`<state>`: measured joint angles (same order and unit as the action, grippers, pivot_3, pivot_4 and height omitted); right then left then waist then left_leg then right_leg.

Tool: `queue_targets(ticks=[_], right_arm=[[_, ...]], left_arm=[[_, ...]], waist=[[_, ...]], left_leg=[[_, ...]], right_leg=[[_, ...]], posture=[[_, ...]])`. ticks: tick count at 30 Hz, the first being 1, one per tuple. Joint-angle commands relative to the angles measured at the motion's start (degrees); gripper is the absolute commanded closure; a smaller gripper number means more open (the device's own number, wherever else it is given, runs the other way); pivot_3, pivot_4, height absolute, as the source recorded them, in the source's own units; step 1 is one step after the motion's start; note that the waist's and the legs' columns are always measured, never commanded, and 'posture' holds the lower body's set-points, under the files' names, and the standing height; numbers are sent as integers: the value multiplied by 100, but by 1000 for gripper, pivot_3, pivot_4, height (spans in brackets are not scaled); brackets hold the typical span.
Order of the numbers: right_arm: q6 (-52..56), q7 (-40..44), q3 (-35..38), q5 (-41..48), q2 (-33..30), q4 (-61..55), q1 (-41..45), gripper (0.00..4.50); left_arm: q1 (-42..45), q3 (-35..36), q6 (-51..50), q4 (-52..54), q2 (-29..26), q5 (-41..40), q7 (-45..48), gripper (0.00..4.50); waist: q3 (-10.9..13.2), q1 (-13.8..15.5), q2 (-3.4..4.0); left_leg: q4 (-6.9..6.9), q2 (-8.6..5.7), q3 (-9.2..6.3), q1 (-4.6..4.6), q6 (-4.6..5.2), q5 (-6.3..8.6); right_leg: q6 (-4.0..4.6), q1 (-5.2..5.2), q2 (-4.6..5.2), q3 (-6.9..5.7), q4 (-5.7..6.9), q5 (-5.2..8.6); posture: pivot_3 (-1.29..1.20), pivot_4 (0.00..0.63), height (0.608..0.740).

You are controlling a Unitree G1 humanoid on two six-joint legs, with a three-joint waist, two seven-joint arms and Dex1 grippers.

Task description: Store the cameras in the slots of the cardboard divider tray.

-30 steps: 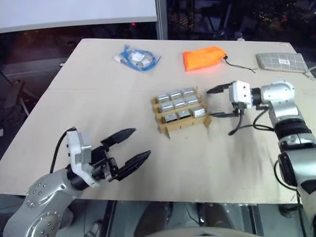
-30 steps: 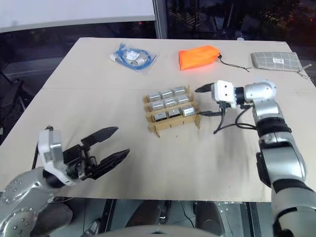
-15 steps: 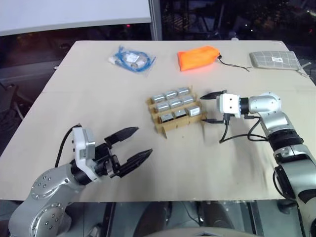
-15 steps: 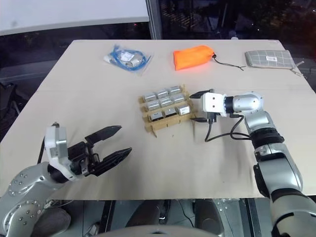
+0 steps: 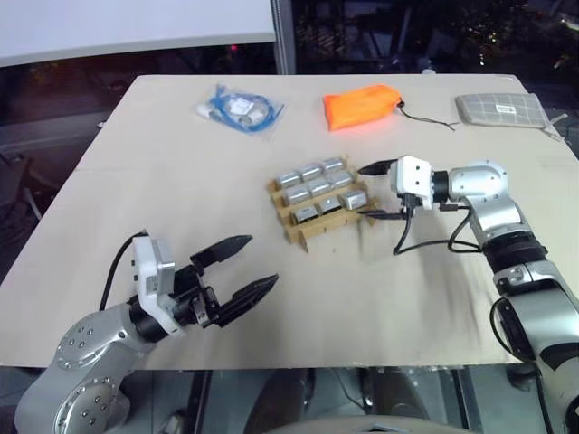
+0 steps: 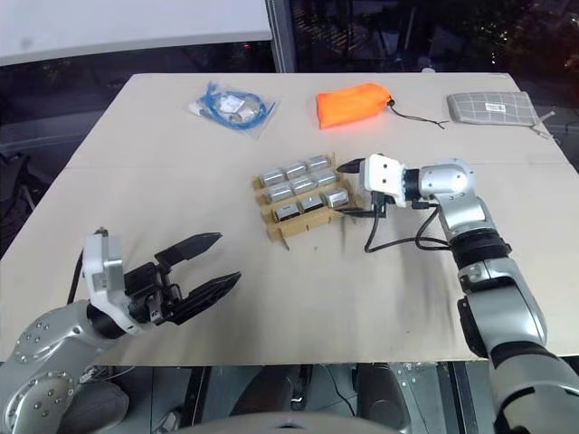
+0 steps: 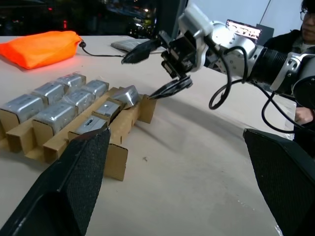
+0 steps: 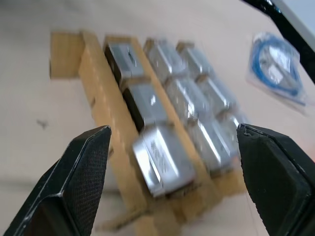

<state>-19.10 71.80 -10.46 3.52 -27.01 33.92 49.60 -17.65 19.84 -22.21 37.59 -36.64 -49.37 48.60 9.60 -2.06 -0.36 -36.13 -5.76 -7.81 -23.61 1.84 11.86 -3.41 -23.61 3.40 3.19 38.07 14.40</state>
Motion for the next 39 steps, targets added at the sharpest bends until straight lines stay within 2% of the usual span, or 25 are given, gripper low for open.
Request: queue_targets(ticks=[1, 10, 39], right_arm=[[-1, -279, 47, -97, -50, -232, 46, 442], [-572, -799, -259, -830, -160, -207, 61, 442], [-705, -1363, -405, -1242, -119, 130, 291, 442]], left_arm=[[12, 59, 108, 174, -13, 1, 20, 0], [1, 62, 112, 181, -14, 10, 21, 0], [-132, 66, 180, 211, 36, 71, 60, 0]], waist=[[0, 6, 0], [0, 5, 0], [0, 2, 0]], left_leg=[[0, 0, 0, 0, 0, 0], [1, 0, 2, -2, -7, -3], [1, 0, 2, -2, -11, -6]], right_leg=[[0, 0, 0, 0, 0, 0], [0, -4, 0, 1, 0, 0], [0, -4, -2, 1, 0, 0]], posture=[[0, 150, 740], [0, 150, 740], [0, 150, 740]])
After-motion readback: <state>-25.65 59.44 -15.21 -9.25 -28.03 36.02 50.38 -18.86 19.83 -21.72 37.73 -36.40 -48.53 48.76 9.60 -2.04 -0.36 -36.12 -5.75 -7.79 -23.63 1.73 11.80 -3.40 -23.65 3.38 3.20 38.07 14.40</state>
